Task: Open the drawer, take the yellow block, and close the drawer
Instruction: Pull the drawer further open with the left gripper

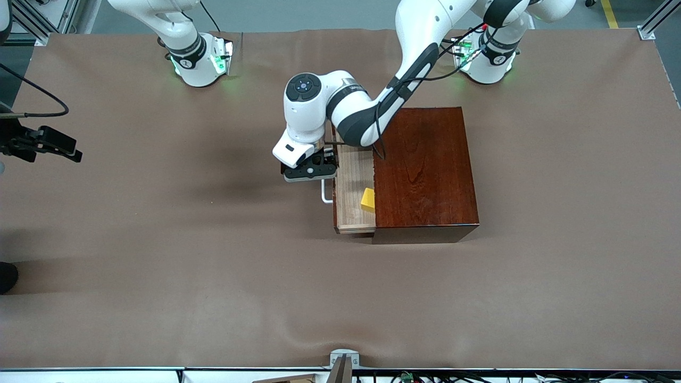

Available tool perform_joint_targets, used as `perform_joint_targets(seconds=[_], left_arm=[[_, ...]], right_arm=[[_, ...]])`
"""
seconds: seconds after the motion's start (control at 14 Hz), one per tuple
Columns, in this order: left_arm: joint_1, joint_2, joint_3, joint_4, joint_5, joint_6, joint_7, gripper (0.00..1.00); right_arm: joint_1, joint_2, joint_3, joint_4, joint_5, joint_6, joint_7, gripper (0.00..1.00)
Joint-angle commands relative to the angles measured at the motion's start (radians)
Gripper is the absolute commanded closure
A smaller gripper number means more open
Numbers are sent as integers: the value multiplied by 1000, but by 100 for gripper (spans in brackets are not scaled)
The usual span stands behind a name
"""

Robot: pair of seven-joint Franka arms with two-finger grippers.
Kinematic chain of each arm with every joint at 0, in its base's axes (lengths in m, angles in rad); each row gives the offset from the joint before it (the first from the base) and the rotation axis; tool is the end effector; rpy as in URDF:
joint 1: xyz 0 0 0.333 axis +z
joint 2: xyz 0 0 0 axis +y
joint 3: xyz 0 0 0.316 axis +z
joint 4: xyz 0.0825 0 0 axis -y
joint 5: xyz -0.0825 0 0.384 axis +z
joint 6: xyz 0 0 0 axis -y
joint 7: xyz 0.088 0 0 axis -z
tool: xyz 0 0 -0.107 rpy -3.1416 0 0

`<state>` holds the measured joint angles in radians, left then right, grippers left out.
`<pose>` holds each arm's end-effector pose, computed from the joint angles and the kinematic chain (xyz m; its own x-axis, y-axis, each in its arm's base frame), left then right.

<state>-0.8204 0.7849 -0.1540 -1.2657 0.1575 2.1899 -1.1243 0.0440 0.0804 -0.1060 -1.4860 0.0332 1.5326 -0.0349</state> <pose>0.4583 -0.6098 0.3049 0.9878 0.1252 0.0922 0.1139 -0.9863 0.1193 0.5747 -0.0294 0.6159 0.9991 -0.0258 -0.0325 -0.0266 -0.9993 -0.0258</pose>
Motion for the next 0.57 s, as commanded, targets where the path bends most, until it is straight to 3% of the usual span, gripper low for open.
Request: perform_joint_targets(seconds=[0.0, 0.5], left_arm=[[21, 50, -7, 78, -140, 143, 142, 0], [15, 53, -9, 85, -162, 155, 152, 0]], right_arm=[[-4, -25, 6, -13, -10, 0, -3, 0], [-4, -25, 5, -13, -10, 0, -3, 0]])
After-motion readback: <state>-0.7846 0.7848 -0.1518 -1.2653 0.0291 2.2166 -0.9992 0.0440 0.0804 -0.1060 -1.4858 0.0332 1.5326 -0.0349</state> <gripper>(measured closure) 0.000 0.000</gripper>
